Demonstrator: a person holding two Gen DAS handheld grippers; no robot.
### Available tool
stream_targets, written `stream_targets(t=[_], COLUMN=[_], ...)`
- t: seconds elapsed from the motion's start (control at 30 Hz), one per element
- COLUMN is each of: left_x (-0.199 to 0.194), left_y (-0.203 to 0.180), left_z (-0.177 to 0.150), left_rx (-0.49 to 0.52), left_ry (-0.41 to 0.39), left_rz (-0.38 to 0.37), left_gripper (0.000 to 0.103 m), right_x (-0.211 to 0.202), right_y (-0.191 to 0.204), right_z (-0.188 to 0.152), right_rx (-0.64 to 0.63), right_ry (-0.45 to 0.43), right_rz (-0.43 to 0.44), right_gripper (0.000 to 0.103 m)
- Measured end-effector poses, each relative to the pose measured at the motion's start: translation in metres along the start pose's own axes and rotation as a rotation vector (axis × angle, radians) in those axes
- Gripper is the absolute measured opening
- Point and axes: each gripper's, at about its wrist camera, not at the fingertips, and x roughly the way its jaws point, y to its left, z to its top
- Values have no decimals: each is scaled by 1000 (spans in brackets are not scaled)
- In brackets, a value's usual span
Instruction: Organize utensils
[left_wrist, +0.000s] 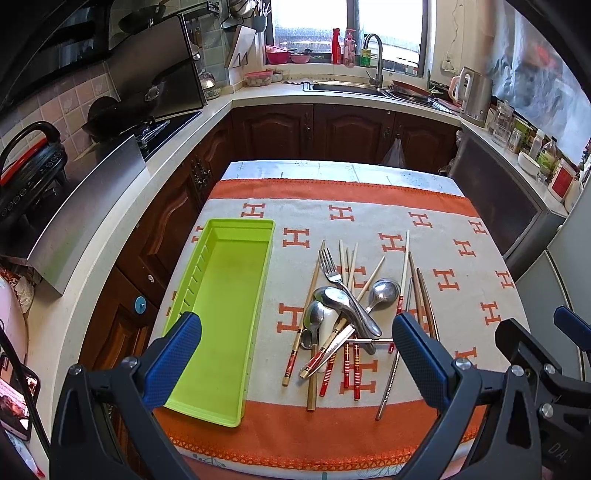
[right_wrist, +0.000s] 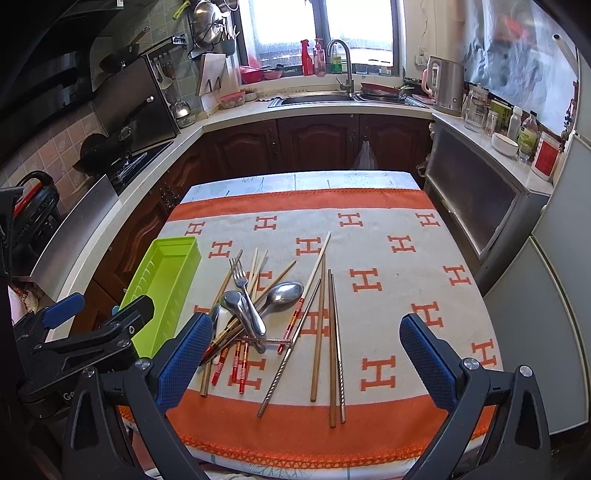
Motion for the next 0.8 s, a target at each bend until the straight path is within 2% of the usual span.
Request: stream_targets(t=[0.8], left_x=[-1], left_y=[5], left_z=[0], left_rx=[12], left_ry=[-8], left_rz=[5], left_gripper=[102], right_x=[4], right_y=[3], right_z=[-7], right_rx=[12], right_ry=[5], right_rz=[8], right_gripper=[103])
